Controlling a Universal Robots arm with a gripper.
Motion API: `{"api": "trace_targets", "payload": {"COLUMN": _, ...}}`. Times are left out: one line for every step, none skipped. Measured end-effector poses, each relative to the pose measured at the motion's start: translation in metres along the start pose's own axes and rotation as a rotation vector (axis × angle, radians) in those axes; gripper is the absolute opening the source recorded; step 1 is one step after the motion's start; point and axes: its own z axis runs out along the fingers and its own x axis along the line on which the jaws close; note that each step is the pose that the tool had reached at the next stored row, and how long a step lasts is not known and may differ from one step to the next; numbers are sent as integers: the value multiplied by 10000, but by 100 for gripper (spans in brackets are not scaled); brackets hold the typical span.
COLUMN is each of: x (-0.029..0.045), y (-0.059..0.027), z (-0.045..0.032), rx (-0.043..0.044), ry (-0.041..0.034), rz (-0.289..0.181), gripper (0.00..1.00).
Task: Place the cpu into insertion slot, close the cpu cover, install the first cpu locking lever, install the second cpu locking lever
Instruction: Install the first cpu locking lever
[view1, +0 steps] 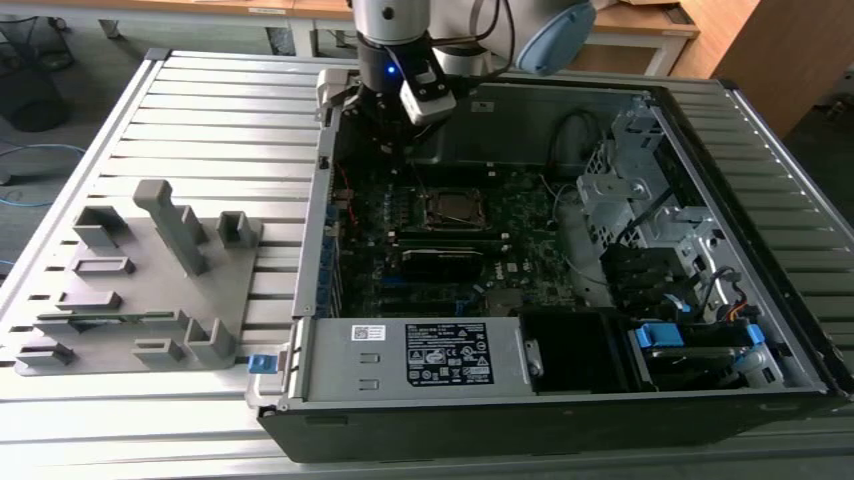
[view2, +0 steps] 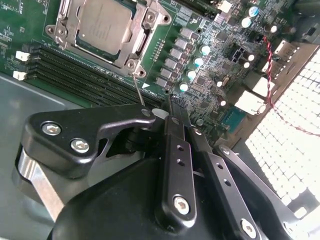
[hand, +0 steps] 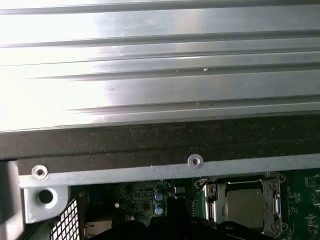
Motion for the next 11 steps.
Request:
{"api": "trace_targets", "payload": {"x": 1, "y": 7, "z": 1, "rx": 0, "ry": 0, "rz": 0, "gripper": 11}}
{"api": "trace_targets", "payload": {"x": 1, "y": 12, "z": 2, "rx": 2, "ry": 0, "rz": -1, "gripper": 11}}
{"api": "trace_targets", "payload": {"x": 1, "y": 18, "z": 2, "rx": 4, "ry": 1, "rz": -3, "gripper": 11}}
{"api": "trace_targets", "payload": {"x": 2, "y": 24, "z": 2, "rx": 6, "ry": 1, "rz": -4, "gripper": 11}}
{"api": "trace_targets", "payload": {"x": 3, "y": 31, "z": 3, "rx": 3, "ry": 2, "rz": -3, "gripper": 11}}
{"api": "trace_targets", "payload": {"x": 4, "y": 39, "z": 6, "rx": -6, "ry": -4, "rz": 1, "gripper": 11}}
{"api": "trace_targets", "payload": {"x": 4, "y": 44, "z": 7, "rx": -3, "ry": -6, "rz": -1, "gripper": 11}}
{"api": "trace_targets", "payload": {"x": 4, "y": 50, "z": 7, "rx": -2, "ry": -4, "rz": -3, "gripper": 11}}
{"api": "trace_targets", "payload": {"x": 5, "y": 55, "z": 8, "rx": -4, "ry": -3, "rz": -3, "gripper": 11}}
{"api": "trace_targets", "payload": {"x": 5, "y": 55, "z": 8, "rx": -7, "ry": -3, "rz": -3, "gripper": 11}}
{"api": "trace_targets", "payload": {"x": 5, "y": 55, "z": 9, "rx": -9, "ry": -4, "rz": -1, "gripper": 11}}
